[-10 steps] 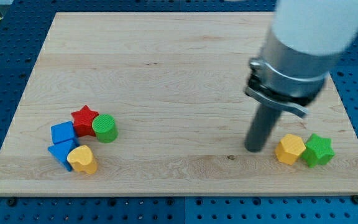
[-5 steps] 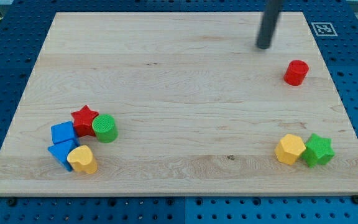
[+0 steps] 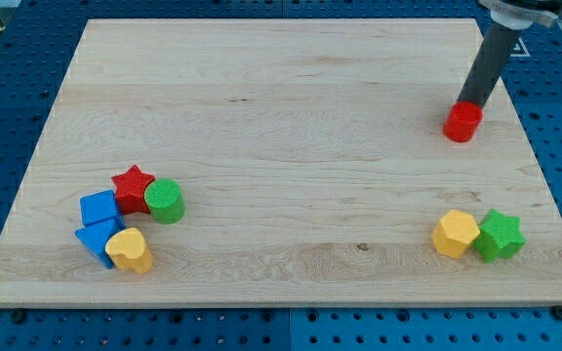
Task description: Move the red circle closer to the green star
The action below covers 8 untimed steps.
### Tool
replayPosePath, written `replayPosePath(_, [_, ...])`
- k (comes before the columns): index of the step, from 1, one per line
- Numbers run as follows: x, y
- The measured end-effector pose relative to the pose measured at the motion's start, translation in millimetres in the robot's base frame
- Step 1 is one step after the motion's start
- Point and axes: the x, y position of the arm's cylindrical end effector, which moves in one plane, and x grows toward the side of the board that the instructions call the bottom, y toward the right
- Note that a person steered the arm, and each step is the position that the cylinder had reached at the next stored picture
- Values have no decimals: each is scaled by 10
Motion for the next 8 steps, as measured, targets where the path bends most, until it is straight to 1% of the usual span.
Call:
replayPosePath(1, [242,-7])
replayPosePath(2, [265,-96])
replayPosePath(3, [90,-274])
replayPosePath(4, [121,-364])
replayPosePath(6, [512,-345])
replayPosePath(8, [891,-68])
